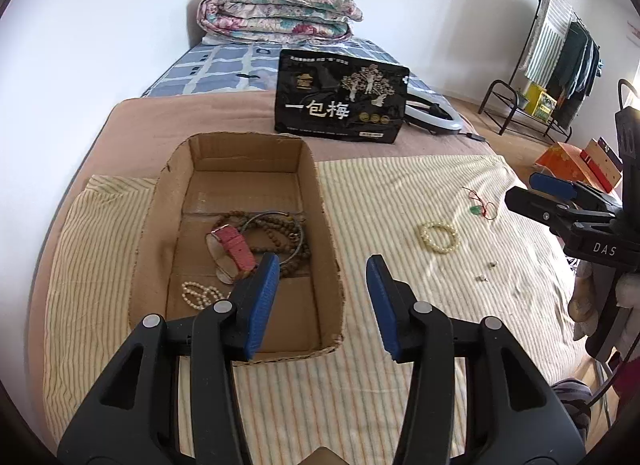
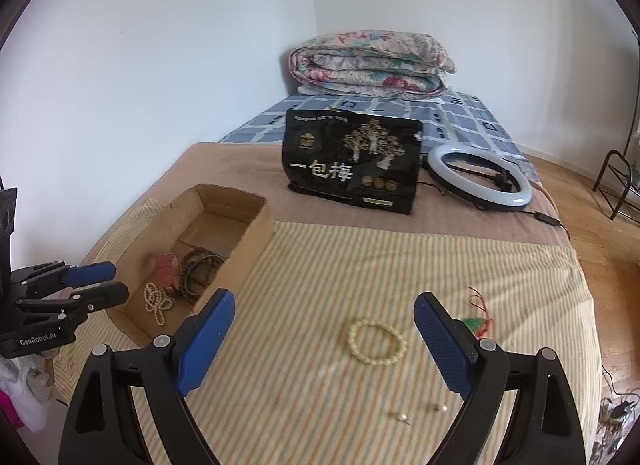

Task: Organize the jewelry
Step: 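Move the right tool to a pearl earring while the left tool moves to the white bead bracelet, then close the left tool on the white bead bracelet while the right tool grasps the pearl earring, then lift and carry the bracelet with the left tool while the right tool carries the earring to the box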

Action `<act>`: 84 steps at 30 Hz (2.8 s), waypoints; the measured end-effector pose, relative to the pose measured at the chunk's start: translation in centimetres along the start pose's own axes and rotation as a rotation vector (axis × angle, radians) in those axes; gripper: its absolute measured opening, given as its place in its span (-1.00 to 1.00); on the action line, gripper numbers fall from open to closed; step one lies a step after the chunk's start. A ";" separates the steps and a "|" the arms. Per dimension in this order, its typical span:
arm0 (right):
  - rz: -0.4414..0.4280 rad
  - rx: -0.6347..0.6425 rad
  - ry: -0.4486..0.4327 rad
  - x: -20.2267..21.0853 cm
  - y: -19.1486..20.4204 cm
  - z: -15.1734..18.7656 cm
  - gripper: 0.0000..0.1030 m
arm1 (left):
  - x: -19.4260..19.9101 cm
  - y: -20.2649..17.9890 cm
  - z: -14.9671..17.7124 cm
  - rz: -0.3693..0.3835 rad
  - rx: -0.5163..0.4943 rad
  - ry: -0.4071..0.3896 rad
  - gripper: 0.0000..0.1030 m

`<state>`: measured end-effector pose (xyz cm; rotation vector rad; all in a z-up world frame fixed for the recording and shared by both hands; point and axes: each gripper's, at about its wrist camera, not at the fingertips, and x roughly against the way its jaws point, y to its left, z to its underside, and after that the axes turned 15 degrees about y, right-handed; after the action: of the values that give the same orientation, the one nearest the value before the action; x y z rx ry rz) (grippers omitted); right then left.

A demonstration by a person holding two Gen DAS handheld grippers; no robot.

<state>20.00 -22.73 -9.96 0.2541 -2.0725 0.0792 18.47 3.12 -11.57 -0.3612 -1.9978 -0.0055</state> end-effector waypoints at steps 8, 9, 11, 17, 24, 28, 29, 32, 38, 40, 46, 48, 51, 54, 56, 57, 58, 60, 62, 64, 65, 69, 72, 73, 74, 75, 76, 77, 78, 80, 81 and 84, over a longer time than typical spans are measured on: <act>0.092 -0.090 0.051 1.6 -7.6 4.1 0.80 | -1.2 -5.8 -0.8 0.029 -0.064 0.011 -0.10; 0.095 -0.101 0.060 1.6 -8.4 4.6 0.80 | -1.6 -6.6 -1.0 0.034 -0.070 0.013 -0.10; 0.102 -0.114 0.075 1.3 -9.8 5.5 0.80 | -2.3 -8.1 -1.4 0.033 -0.086 0.017 -0.10; 0.077 -0.137 0.123 -0.8 -12.8 8.1 0.76 | -5.9 -11.5 -2.5 0.045 -0.107 0.069 -0.10; 0.004 -0.134 0.148 -3.6 -13.3 9.7 0.59 | -11.2 -13.2 -3.2 0.061 -0.079 0.141 -0.10; -0.020 -0.101 0.152 -5.0 -12.3 9.7 0.50 | -13.7 -13.1 -3.6 0.065 -0.047 0.175 -0.10; -0.024 -0.093 0.153 -5.3 -12.0 9.7 0.47 | -14.2 -13.1 -3.8 0.067 -0.037 0.179 -0.11; -0.034 -0.079 0.151 -6.0 -11.5 9.7 0.39 | -15.5 -13.1 -4.4 0.069 -0.017 0.187 -0.10; -0.039 -0.060 0.158 -7.2 -11.0 9.7 0.16 | -17.8 -13.2 -5.3 0.051 -0.001 0.199 -0.11; -0.035 -0.054 0.164 -7.6 -11.0 9.7 0.11 | -18.3 -13.2 -5.5 0.044 0.006 0.204 -0.11; -0.046 -0.046 0.172 -8.3 -10.9 9.5 -0.09 | -19.2 -13.4 -5.6 0.030 0.003 0.201 -0.21; -0.043 -0.040 0.175 -8.7 -10.8 9.4 -0.13 | -19.4 -13.4 -5.6 0.028 0.001 0.199 -0.21; -0.043 -0.027 0.182 -9.1 -10.5 9.3 -0.20 | -19.8 -13.6 -5.6 0.024 -0.013 0.193 -0.22; -0.031 -0.009 0.188 -9.5 -10.0 9.4 -0.28 | -20.0 -13.8 -5.6 0.013 -0.027 0.179 -0.23; -0.018 0.001 0.190 -9.7 -9.7 9.4 -0.32 | -20.1 -14.0 -5.6 0.001 -0.031 0.170 -0.30; -0.012 0.004 0.191 -9.8 -9.6 9.4 -0.35 | -20.2 -14.1 -5.6 -0.004 -0.033 0.166 -0.32; -0.006 0.006 0.192 -9.9 -9.6 9.4 -0.36 | -20.2 -14.2 -5.6 -0.010 -0.037 0.161 -0.37; 0.008 0.010 0.191 -10.0 -9.4 9.4 -0.40 | -20.3 -14.3 -5.5 -0.018 -0.044 0.154 -0.45; 0.028 0.018 0.189 -10.0 -9.1 9.4 -0.47 | -20.3 -14.4 -5.5 -0.025 -0.054 0.146 -0.63; 0.041 0.025 0.188 -10.0 -8.9 9.5 -0.60 | -20.2 -14.5 -5.4 -0.028 -0.063 0.141 -0.80; 0.041 0.027 0.188 -9.9 -8.8 9.5 -0.66 | -20.2 -14.5 -5.4 -0.028 -0.064 0.139 -0.87; 0.038 0.022 0.182 -9.7 -8.9 9.5 -0.67 | -19.9 -14.6 -5.4 -0.025 -0.062 0.135 -0.90; 0.027 0.011 0.175 -9.3 -9.0 9.5 -0.67 | -19.3 -14.6 -5.4 -0.017 -0.066 0.130 -0.90; 0.023 0.004 0.169 -9.0 -9.1 9.5 -0.67 | -19.0 -14.6 -5.3 -0.014 -0.066 0.125 -0.90; 0.018 -0.003 0.163 -8.8 -9.1 9.5 -0.67 | -18.6 -14.6 -5.3 -0.013 -0.066 0.119 -0.90; 0.014 -0.009 0.158 -8.5 -9.2 9.5 -0.67 | -18.2 -14.6 -5.3 -0.011 -0.069 0.113 -0.90; 0.013 -0.015 0.153 -8.2 -9.2 9.6 -0.67 | -17.7 -14.7 -5.3 -0.010 -0.073 0.106 -0.90; 0.010 -0.018 0.148 -7.9 -9.3 9.5 -0.67 | -17.3 -14.7 -5.2 -0.009 -0.078 0.099 -0.90; 0.009 -0.020 0.144 -7.6 -9.3 9.6 -0.67 | -16.8 -14.8 -5.2 -0.009 -0.084 0.093 -0.90; 0.011 -0.021 0.136 -7.0 -9.3 9.5 -0.67 | -15.9 -15.0 -5.0 -0.007 -0.096 0.080 -0.90; 0.013 -0.022 0.131 -6.7 -9.2 9.5 -0.67 | -15.3 -15.0 -4.9 -0.006 -0.100 0.072 -0.90; 0.016 -0.025 0.115 -5.5 -9.3 9.4 -0.67 | -13.8 -15.0 -4.7 0.002 -0.103 0.054 -0.90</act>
<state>16.57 -32.49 -19.85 0.2125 -1.9602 0.0754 24.30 -15.47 -19.36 -0.4250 -1.9478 -0.1158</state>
